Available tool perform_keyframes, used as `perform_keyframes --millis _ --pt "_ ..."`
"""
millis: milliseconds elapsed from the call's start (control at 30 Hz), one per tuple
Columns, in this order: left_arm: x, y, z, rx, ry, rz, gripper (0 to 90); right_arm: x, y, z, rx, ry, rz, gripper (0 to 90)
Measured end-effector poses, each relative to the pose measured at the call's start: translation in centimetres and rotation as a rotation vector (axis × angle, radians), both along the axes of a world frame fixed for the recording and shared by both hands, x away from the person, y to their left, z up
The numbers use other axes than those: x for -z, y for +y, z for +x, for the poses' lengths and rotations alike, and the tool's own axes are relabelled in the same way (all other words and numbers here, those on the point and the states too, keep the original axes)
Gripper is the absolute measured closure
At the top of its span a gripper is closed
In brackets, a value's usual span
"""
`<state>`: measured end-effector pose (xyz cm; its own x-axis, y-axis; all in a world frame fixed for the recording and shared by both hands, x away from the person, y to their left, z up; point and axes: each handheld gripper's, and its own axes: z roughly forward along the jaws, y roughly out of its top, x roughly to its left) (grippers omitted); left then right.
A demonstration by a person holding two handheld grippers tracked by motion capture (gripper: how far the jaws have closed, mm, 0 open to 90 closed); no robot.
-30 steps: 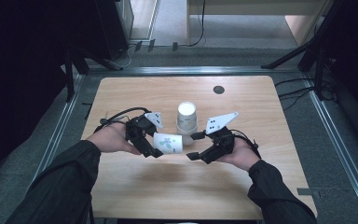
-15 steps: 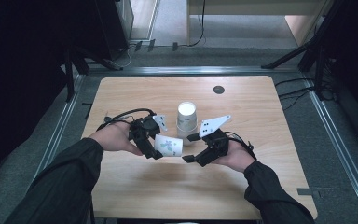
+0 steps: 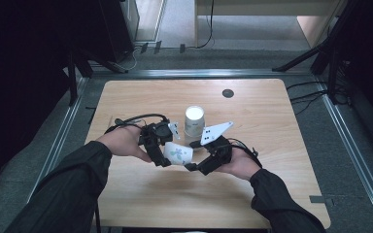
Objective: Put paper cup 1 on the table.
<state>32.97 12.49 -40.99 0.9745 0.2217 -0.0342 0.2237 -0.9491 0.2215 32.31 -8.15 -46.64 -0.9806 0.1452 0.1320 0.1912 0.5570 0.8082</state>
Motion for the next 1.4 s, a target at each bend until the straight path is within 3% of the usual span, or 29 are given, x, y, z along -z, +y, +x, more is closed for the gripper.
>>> perform_keyframes --millis 333,767,1400 --pt "0.3 -0.5 -0.1 0.029 0.004 0.041 24.1 0.1 1.0 0.0 -0.022 -0.009 0.000 21.9" --pt "0.0 -0.7 -0.1 0.016 0.001 0.014 24.0 0.3 1.7 0.0 -0.025 -0.007 0.001 31.8" --pt "-0.3 -0.4 0.0 0.018 0.003 -0.016 21.3 0.1 1.6 0.0 -0.024 -0.010 0.020 33.2"
